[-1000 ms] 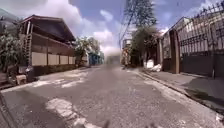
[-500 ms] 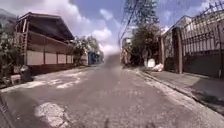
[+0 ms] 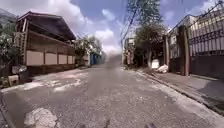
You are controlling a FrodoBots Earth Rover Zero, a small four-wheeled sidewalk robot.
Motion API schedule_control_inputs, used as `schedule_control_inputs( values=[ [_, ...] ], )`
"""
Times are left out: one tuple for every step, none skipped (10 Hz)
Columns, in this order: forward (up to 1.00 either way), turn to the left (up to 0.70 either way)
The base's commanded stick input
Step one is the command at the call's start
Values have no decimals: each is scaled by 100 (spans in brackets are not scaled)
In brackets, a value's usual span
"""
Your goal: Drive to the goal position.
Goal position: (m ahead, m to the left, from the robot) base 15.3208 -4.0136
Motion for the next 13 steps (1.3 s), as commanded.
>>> schedule_control_inputs(
  values=[
    [45,0],
    [45,0],
    [45,0],
    [45,0],
    [45,0],
    [45,0],
    [45,0],
    [45,0],
    [45,0],
    [45,0],
    [45,0],
    [45,0],
    [45,0]
  ],
)
